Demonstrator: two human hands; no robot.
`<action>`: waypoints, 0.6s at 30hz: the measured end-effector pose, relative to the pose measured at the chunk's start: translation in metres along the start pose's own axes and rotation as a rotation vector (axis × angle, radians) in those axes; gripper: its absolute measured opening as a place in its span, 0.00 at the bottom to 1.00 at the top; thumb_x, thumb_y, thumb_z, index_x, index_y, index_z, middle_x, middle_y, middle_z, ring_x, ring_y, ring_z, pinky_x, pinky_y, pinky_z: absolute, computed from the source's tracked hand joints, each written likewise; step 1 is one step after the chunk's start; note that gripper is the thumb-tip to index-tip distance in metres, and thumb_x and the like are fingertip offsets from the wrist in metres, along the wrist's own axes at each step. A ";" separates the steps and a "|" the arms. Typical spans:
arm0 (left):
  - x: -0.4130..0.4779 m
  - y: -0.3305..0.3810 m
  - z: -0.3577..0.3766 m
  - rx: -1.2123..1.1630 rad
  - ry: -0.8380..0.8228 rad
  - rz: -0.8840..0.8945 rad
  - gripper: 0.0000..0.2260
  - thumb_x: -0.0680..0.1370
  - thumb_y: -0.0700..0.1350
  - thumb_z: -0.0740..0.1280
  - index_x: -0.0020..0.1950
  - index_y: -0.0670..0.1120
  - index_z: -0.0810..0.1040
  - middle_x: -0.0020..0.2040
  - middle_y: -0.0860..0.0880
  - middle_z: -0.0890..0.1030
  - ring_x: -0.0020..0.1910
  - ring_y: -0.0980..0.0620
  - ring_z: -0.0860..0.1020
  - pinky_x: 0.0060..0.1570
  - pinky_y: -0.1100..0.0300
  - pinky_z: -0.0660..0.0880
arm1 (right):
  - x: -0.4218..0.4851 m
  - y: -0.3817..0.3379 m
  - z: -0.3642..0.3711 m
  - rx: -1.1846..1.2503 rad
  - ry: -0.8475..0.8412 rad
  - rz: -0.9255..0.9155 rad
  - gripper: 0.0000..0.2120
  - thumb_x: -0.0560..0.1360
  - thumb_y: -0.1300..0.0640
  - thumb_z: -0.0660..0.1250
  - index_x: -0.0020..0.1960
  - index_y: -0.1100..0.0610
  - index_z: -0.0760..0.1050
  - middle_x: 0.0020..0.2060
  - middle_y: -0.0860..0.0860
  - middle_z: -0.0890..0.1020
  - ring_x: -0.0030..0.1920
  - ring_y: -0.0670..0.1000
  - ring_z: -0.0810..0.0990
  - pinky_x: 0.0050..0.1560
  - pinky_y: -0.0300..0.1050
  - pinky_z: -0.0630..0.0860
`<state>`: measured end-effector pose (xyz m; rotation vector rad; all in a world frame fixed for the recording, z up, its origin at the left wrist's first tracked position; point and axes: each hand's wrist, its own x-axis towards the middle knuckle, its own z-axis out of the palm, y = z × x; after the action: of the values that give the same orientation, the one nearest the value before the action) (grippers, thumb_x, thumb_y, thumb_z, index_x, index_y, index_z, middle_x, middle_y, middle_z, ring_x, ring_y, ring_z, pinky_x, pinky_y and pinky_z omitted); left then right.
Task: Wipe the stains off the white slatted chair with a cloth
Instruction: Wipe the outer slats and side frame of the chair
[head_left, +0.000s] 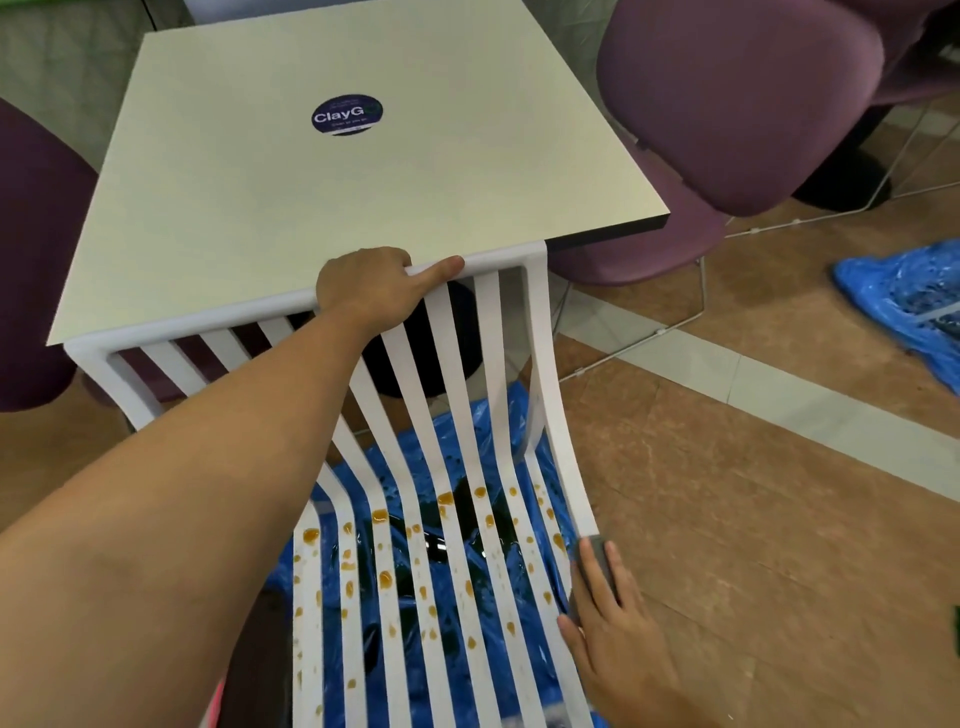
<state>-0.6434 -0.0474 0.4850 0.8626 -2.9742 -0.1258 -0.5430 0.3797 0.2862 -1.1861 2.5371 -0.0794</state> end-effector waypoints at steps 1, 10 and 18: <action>0.000 -0.001 -0.001 -0.004 -0.001 0.001 0.39 0.71 0.81 0.45 0.35 0.46 0.73 0.33 0.48 0.78 0.33 0.47 0.76 0.34 0.55 0.67 | 0.007 -0.002 -0.007 0.015 -0.001 0.015 0.32 0.83 0.38 0.44 0.80 0.57 0.54 0.81 0.52 0.47 0.80 0.59 0.43 0.75 0.56 0.52; 0.001 0.001 0.000 0.004 -0.007 0.006 0.40 0.72 0.81 0.45 0.36 0.46 0.74 0.34 0.47 0.78 0.35 0.46 0.76 0.36 0.54 0.67 | 0.126 -0.011 -0.056 0.212 0.158 0.105 0.31 0.85 0.46 0.45 0.80 0.56 0.34 0.79 0.51 0.35 0.79 0.54 0.33 0.77 0.51 0.39; 0.003 0.002 -0.002 0.000 0.005 0.006 0.41 0.70 0.82 0.44 0.35 0.46 0.73 0.34 0.46 0.78 0.35 0.46 0.75 0.37 0.53 0.68 | 0.066 -0.017 -0.039 0.630 0.392 0.355 0.11 0.81 0.60 0.63 0.62 0.61 0.74 0.70 0.55 0.66 0.58 0.53 0.76 0.57 0.45 0.75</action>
<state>-0.6473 -0.0477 0.4871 0.8520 -2.9721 -0.1234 -0.5828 0.3153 0.3073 -0.5016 2.6735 -1.0219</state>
